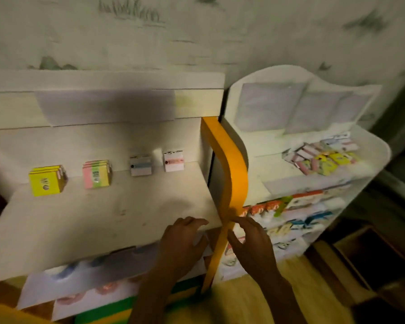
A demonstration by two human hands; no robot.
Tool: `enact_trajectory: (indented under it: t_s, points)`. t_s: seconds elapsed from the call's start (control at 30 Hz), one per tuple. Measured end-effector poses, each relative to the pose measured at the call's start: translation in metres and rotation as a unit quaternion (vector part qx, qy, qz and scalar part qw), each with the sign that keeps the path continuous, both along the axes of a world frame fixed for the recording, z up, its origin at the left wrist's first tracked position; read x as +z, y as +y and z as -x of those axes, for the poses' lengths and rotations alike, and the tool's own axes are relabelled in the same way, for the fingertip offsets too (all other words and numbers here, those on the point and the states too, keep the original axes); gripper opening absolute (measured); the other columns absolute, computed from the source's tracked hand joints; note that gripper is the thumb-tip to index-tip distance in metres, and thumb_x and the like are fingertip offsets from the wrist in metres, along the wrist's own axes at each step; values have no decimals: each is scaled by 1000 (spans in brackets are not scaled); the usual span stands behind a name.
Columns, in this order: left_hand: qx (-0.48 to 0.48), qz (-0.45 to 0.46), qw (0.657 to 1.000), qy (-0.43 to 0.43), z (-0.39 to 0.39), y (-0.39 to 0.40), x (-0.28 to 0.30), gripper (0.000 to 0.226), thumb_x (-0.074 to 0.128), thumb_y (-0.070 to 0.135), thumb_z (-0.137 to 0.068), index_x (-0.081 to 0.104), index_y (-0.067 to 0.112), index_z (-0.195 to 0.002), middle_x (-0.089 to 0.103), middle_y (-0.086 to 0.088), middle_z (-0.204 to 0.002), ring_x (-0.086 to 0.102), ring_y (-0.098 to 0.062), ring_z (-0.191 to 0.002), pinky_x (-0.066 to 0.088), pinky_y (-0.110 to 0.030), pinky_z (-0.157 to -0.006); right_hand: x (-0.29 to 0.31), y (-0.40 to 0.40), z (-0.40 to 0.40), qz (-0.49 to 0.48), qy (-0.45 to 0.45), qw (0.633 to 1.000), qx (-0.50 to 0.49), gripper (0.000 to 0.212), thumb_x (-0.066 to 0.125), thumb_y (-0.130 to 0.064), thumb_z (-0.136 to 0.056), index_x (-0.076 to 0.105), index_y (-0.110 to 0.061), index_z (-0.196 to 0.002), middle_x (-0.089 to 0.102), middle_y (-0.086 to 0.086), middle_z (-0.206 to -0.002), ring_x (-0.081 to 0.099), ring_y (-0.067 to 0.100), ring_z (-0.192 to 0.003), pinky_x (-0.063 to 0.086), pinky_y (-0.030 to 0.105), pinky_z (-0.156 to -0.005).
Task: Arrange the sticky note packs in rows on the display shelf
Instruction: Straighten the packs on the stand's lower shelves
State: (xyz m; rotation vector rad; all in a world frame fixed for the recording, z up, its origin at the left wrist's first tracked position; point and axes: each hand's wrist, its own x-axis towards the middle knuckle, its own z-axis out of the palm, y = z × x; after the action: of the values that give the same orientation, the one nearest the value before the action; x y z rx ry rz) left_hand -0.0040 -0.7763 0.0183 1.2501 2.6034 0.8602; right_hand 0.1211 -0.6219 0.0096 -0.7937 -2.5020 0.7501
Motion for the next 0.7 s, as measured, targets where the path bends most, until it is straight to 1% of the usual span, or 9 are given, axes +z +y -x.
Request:
enact_trajectory:
  t_s: [0.1,0.17,0.3,0.37,0.47,0.6,0.7]
  points:
    - [-58,16,998,-24,-19,37,3,33,49,36,-99,57,29,-130,58,7,-131,52,-15,-118,42,-30,-101,-1,27,-26,2,-1,999,-37,36,62,-41,-90,62,-32,-124,63,-11,-126,59,10,-111,51,31,-95]
    - [-85,32,995,-42,-34,69,3,33,50,33,-99,57,27,-131,57,5,-132,52,-16,-118,45,-32,-100,-2,51,-44,11,-1,998,-56,35,62,-39,-90,61,-34,-124,64,-12,-125,59,9,-110,51,31,-94]
    - [-85,16,993,-86,-62,123,-5,38,57,29,-96,53,32,-134,50,9,-139,48,-13,-127,44,-28,-103,-7,95,-75,31,-2,997,-73,34,62,-40,-90,60,-37,-124,63,-16,-125,57,5,-110,51,29,-93]
    - [-82,19,992,-94,-77,157,-9,40,58,30,-96,52,32,-135,48,9,-141,47,-13,-129,42,-28,-104,-10,126,-93,46,-5,996,-83,36,62,-40,-90,59,-38,-126,62,-16,-126,56,6,-112,50,30,-95]
    - [-82,17,994,-74,-96,211,-11,40,57,34,-95,51,34,-135,51,10,-140,50,-11,-124,44,-27,-102,-15,181,-123,68,-8,993,-94,37,62,-39,-90,58,-39,-127,61,-13,-129,55,11,-117,49,34,-99]
    - [-57,22,997,-40,-114,283,-6,42,58,34,-91,56,33,-132,58,10,-133,53,-11,-121,42,-25,-101,-18,257,-159,91,-10,990,-110,38,63,-37,-91,58,-36,-128,61,-11,-131,54,11,-119,48,35,-101]
    - [-22,8,999,-34,-123,329,-3,36,56,36,-92,55,39,-129,58,13,-129,54,-8,-114,44,-23,-94,-14,312,-182,102,-6,988,-118,39,65,-36,-90,58,-36,-128,61,-10,-130,55,11,-116,48,34,-101]
